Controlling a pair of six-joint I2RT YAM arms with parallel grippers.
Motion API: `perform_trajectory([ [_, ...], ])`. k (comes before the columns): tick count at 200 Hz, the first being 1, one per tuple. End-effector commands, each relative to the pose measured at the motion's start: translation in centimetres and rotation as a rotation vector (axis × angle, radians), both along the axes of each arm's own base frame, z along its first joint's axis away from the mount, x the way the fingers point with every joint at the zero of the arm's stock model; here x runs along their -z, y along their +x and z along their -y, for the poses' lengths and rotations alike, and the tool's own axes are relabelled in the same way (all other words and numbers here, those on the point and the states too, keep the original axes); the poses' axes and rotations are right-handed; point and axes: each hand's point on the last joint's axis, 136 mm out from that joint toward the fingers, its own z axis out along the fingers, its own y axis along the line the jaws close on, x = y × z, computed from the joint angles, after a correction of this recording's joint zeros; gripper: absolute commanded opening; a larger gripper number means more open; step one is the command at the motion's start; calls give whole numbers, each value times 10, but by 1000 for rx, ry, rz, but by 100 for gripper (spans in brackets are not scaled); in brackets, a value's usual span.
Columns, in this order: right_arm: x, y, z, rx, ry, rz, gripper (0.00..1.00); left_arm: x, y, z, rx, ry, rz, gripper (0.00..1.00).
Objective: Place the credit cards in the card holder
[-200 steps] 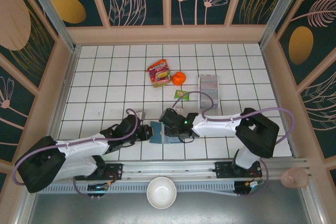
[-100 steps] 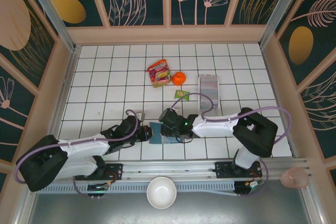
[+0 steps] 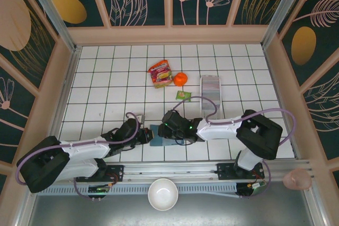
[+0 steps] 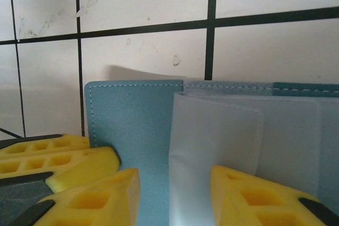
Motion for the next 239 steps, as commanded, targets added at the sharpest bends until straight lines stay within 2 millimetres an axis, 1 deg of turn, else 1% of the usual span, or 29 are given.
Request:
perform_trajectory([
  [1, -8, 0, -8, 13, 73, -18, 40, 10, -5, -5, -7, 12, -26, 0],
  [22, -14, 0, -14, 14, 107, -17, 40, 10, -6, -5, -5, 12, -29, 0],
  [58, -26, 3, -18, 19, 157, 4, 41, 10, -6, -5, -10, 3, -29, 0],
  [76, -25, 3, -20, 21, 170, 1, 41, 10, -6, -6, -14, 0, -28, 0],
  [100, -18, 2, -21, 24, 175, -15, 41, 11, -6, -6, -17, -2, -29, 0],
  [112, -19, 3, -23, 21, 172, -12, 40, 11, -7, -7, -21, -2, -29, 0],
  [136, -33, 8, -20, 30, 173, 37, 41, 12, -7, -9, -24, -2, -29, 0],
  [160, -56, 12, -21, 21, 188, 93, 42, 14, -8, -10, -26, 6, -30, 0],
  [182, -71, 16, -13, 35, 127, 155, 44, 15, -7, -11, -29, 12, -29, 0],
  [196, -75, 16, -1, 52, 74, 170, 46, 16, -8, -12, -29, 17, -31, 0],
  [203, -76, 15, 6, 68, 49, 169, 48, 16, -8, -12, -28, 16, -31, 0],
  [220, -68, 8, 26, 97, -20, 136, 50, 16, -8, -12, -25, 18, -34, 0],
  [239, -56, -6, 43, 107, -69, 92, 54, 16, -8, -12, -23, 20, -33, 0],
])
